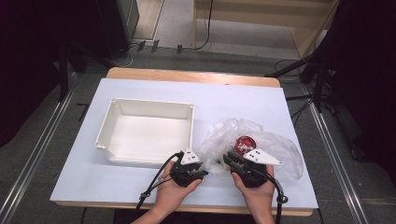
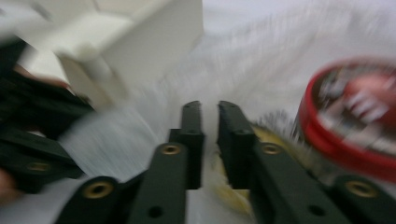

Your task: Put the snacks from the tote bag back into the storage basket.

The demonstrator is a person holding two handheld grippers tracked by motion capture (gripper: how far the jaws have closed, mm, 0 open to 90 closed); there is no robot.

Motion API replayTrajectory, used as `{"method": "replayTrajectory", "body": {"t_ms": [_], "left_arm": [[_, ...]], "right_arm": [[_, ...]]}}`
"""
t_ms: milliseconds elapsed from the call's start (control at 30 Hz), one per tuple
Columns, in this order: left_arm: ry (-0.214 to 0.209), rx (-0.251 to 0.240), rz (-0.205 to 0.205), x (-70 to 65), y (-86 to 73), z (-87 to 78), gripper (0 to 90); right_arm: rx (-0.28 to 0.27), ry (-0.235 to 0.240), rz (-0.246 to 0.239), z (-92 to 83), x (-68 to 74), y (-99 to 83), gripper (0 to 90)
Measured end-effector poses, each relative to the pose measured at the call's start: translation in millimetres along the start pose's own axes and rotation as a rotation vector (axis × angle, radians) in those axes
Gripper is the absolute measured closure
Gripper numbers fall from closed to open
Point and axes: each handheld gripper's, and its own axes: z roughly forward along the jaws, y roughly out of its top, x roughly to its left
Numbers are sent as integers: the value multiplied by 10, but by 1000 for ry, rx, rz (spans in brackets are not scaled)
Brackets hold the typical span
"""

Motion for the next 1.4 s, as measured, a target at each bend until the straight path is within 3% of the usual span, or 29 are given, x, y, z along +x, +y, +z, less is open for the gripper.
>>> {"method": "replayTrajectory", "body": {"t_ms": [67,233,367,433,467,500,567,633,700,767,867,900,1033,1100,1233,1267,1333,1400], "left_arm": [[-26,-26,28,-18,-11,-30,615],[-71,-103,58,-68,-14,-105,465],[-77,-204,62,-171,55,-187,292],[-66,-237,70,-226,97,-202,250],[-45,-242,70,-238,105,-196,270],[-12,-237,66,-241,107,-176,344],[45,-161,50,-185,86,-84,588],[32,-85,15,-98,55,-6,758],[13,-45,-34,-32,42,34,818],[47,-39,-20,-40,45,38,840],[77,-11,11,-85,46,78,844],[81,-8,11,-89,46,83,844],[70,0,-9,-71,49,91,836],[70,1,-2,-79,50,96,833],[76,9,15,-91,50,98,830],[75,7,11,-87,49,98,830],[74,6,9,-86,48,96,830],[78,4,10,-89,46,91,830]], "right_arm": [[73,-3,9,139,-71,-88,900],[178,-20,-17,324,-77,-213,900],[193,-24,-31,372,-44,-253,900],[189,-15,-24,371,-56,-258,900],[187,-11,-17,367,-62,-263,900],[185,-7,-12,363,-69,-266,900],[180,0,-8,336,-73,-277,887],[156,22,-18,255,-71,-270,833],[98,37,-36,89,-70,-225,799],[7,34,-81,-154,-92,-134,779],[-115,-35,-111,-427,-189,29,717],[-167,-89,-101,-518,-275,114,667],[-259,-249,28,-621,-651,292,429],[-236,-277,95,-550,-855,285,372],[-122,-285,186,-276,-1220,134,351],[-93,-275,208,-213,-1290,89,391],[-42,-242,236,-101,-1377,4,554],[28,-258,218,0,-1399,-71,702]]}}
